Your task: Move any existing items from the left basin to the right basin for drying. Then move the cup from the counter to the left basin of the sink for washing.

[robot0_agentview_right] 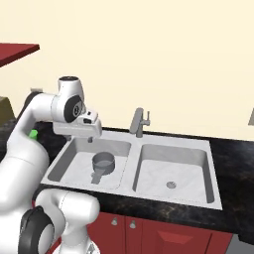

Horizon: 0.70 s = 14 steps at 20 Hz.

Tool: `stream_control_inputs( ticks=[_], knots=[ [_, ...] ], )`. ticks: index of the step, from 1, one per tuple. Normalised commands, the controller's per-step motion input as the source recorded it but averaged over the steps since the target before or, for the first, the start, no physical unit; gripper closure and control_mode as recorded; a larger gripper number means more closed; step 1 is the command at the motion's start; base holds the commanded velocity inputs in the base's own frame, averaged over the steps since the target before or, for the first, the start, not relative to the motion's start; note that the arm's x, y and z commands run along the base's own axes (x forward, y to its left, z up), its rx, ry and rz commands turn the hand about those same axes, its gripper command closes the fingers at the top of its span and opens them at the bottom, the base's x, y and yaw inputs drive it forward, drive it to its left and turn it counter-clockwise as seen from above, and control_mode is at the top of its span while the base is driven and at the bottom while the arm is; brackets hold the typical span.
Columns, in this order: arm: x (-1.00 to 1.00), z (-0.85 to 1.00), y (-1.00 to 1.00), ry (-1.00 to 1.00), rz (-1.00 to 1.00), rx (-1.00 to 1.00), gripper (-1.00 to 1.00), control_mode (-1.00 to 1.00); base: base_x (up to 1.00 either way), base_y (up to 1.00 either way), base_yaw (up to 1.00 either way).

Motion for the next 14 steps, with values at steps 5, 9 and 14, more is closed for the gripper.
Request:
stream_control_inputs(
  ticks=[5, 9, 14],
  knots=[
    [-0.04, -0.28, 0.00, 0.03, -0.03, -0.01, -1.00, -1.00, 0.00, 0.00, 0.00],
    [-0.01, -0.25, 0.00, 0.03, -0.03, 0.00, -1.00, -1.00, 0.00, 0.00, 0.00],
    [0.00, -0.26, 0.00, 0.03, -0.03, 0.00, -1.00, -1.00, 0.00, 0.00, 0.00]
  ],
)
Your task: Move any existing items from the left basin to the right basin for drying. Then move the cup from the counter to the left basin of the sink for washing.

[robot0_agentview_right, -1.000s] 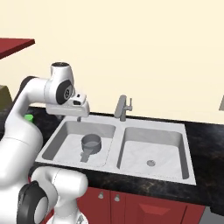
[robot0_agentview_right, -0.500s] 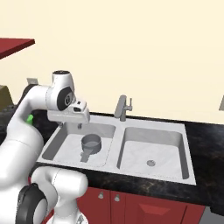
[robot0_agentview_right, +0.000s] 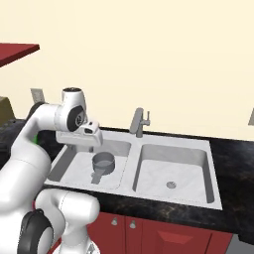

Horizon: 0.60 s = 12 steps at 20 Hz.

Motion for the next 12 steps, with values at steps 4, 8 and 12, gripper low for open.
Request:
stream_control_inputs(
  ticks=[4, 8, 12],
  knots=[
    [0.05, -0.31, 0.00, 0.00, -0.02, -0.02, -1.00, -1.00, 0.00, 0.00, 0.00],
    [0.04, -0.41, 0.00, 0.00, -0.01, -0.05, -1.00, -1.00, 0.00, 0.00, 0.00],
    [0.05, -0.27, 0.00, 0.00, -0.02, 0.00, -1.00, -1.00, 0.00, 0.00, 0.00]
  ],
)
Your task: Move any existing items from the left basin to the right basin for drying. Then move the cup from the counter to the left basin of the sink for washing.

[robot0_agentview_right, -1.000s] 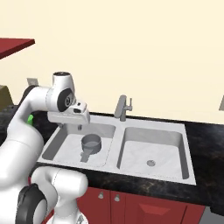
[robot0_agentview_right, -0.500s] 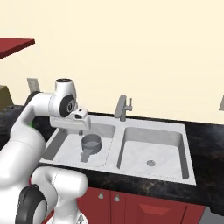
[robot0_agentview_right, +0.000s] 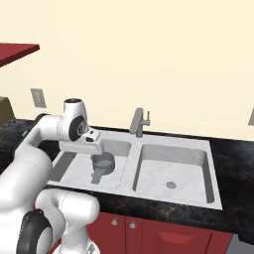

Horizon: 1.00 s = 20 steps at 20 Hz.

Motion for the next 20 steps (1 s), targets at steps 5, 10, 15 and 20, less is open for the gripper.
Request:
stream_control_inputs(
  ticks=[5, 10, 15, 20],
  knots=[
    [0.02, -0.13, 0.00, 0.00, -0.01, 0.00, -1.00, -1.00, 0.00, 0.00, 0.00],
    [0.12, -0.13, 0.00, 0.02, -0.01, 0.00, -1.00, -1.00, 0.00, 0.00, 0.00],
    [0.29, -0.12, 0.00, 0.03, -0.02, 0.00, -1.00, -1.00, 0.00, 0.00, 0.00],
    [0.30, -0.16, 0.00, 0.05, -0.02, 0.00, -1.00, -1.00, 0.00, 0.00, 0.00]
  ],
)
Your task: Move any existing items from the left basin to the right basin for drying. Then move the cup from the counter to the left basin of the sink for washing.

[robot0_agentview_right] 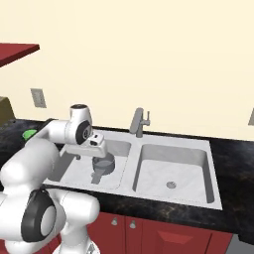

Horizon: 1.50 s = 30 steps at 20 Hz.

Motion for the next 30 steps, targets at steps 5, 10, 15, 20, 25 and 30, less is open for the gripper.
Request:
stream_control_inputs(
  ticks=[5, 10, 15, 20, 25, 30],
  knots=[
    [0.17, -0.26, 0.00, 0.04, -0.01, 0.00, -1.00, -1.00, 0.00, 0.00, 0.00],
    [0.06, -0.31, 0.00, 0.02, -0.01, 0.00, -1.00, -1.00, 0.00, 0.00, 0.00],
    [0.00, -0.27, 0.00, 0.01, -0.02, 0.00, -1.00, -1.00, 0.00, 0.00, 0.00],
    [0.02, -0.24, 0.00, 0.00, -0.03, 0.00, -1.00, -1.00, 0.00, 0.00, 0.00],
    [0.08, -0.23, 0.00, 0.00, -0.03, 0.00, -1.00, -1.00, 0.00, 0.00, 0.00],
    [0.14, -0.20, 0.00, 0.00, -0.03, 0.00, -1.00, -1.00, 0.00, 0.00, 0.00]
  ],
)
